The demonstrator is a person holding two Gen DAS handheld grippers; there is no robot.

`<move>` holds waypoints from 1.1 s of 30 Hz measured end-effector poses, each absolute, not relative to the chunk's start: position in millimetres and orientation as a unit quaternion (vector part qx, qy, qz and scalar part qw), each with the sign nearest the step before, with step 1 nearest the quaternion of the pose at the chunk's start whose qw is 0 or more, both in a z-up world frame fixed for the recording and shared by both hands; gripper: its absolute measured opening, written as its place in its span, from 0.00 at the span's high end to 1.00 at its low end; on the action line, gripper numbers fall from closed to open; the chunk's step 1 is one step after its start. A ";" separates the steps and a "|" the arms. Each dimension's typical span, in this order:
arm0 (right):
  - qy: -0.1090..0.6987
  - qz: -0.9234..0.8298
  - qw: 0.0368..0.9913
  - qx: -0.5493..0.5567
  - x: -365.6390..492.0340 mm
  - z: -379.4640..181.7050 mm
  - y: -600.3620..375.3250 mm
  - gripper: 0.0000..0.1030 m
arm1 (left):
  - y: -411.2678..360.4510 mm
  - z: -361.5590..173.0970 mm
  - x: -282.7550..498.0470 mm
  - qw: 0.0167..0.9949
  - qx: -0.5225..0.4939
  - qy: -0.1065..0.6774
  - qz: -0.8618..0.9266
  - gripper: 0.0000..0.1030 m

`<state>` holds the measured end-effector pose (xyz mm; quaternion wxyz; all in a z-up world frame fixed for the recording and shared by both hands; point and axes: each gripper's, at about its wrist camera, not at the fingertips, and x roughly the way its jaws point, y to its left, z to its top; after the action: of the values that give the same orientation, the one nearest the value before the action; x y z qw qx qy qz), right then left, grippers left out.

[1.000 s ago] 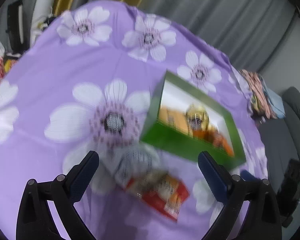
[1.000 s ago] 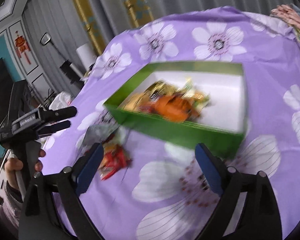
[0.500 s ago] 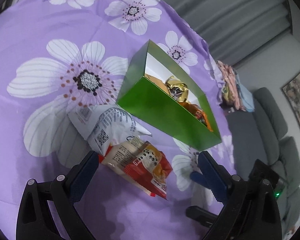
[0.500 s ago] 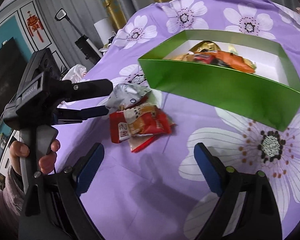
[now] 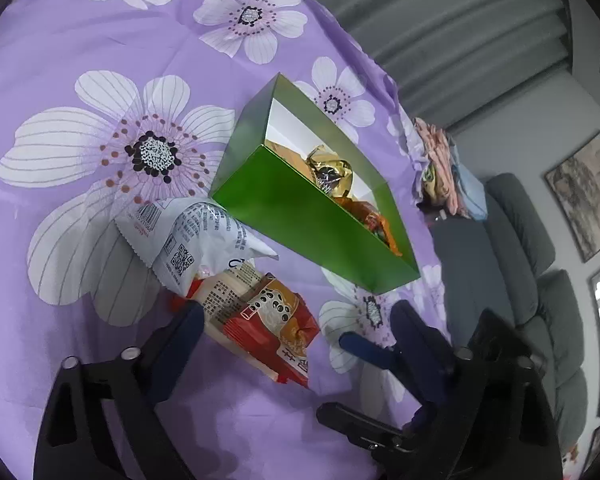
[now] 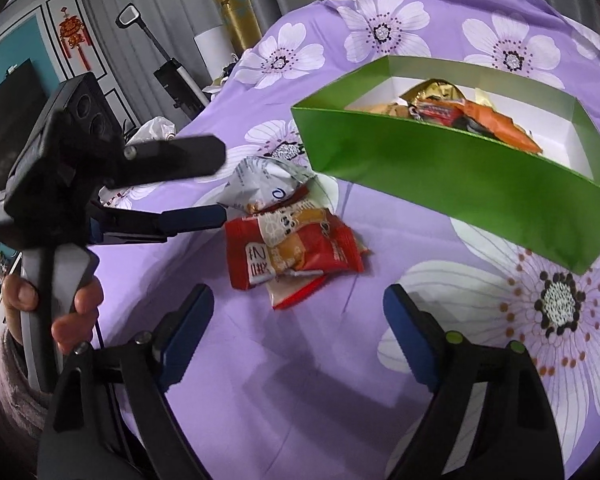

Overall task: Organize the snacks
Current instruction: 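Withdraw the right gripper toward the red-white snack packs, then grasp the red-white snack pack with the right gripper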

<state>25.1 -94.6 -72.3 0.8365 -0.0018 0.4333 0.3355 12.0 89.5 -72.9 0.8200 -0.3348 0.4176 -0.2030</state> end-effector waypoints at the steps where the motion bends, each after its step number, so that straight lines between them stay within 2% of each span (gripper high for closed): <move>1: 0.433 0.338 0.836 -0.003 26.4 -72.7 -92.7 0.16 | 88.2 -73.2 13.3 0.821 -0.331 0.420 -0.202 0.21; 2: 0.433 0.339 0.835 -0.004 27.7 -73.4 -90.8 0.16 | 86.7 -73.6 14.0 0.821 -0.326 0.423 -0.203 0.24; 4: 0.435 0.341 0.833 -0.009 29.7 -75.2 -86.7 0.17 | 82.8 -71.9 13.6 0.825 -0.314 0.424 -0.203 0.24; 6: 0.435 0.346 0.831 -0.009 32.7 -76.7 -83.6 0.18 | 77.9 -69.1 13.0 0.833 -0.294 0.425 -0.199 0.33; 9: 0.438 0.346 0.830 -0.013 37.2 -78.9 -80.9 0.20 | 75.1 -71.9 14.4 0.832 -0.285 0.432 -0.199 0.39; 13: 0.445 0.353 0.823 -0.005 43.0 -82.3 -79.4 0.31 | 74.2 -81.0 17.4 0.823 -0.288 0.447 -0.199 0.49; 17: 0.445 0.355 0.822 -0.013 40.5 -83.2 -77.5 0.32 | 67.3 -87.5 18.5 0.816 -0.275 0.464 -0.205 0.59; 22: 0.450 0.353 0.820 -0.014 34.9 -82.1 -82.9 0.31 | 57.4 -86.7 16.4 0.821 -0.249 0.472 -0.203 0.64; 24: 0.453 0.352 0.819 -0.007 35.6 -83.1 -86.7 0.30 | 53.4 -85.7 15.3 0.825 -0.237 0.475 -0.197 0.75; 27: 0.456 0.347 0.819 -0.015 36.3 -85.9 -84.6 0.28 | 50.0 -87.8 15.6 0.828 -0.227 0.480 -0.181 0.82; 30: 0.449 0.347 0.823 -0.030 34.5 -85.7 -80.1 0.32 | 49.5 -87.5 14.1 0.831 -0.217 0.480 -0.177 0.82; 32: 0.446 0.348 0.824 -0.035 34.7 -84.8 -79.5 0.40 | 47.4 -86.7 12.8 0.835 -0.206 0.479 -0.176 0.82; 33: 0.443 0.349 0.825 -0.036 34.7 -84.1 -80.0 0.46 | 45.7 -86.2 12.2 0.834 -0.205 0.478 -0.182 0.82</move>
<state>34.7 -80.0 -84.1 0.8252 -0.0364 0.4428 0.3488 12.2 45.7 -86.2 0.8343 -0.2051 0.4784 -0.1816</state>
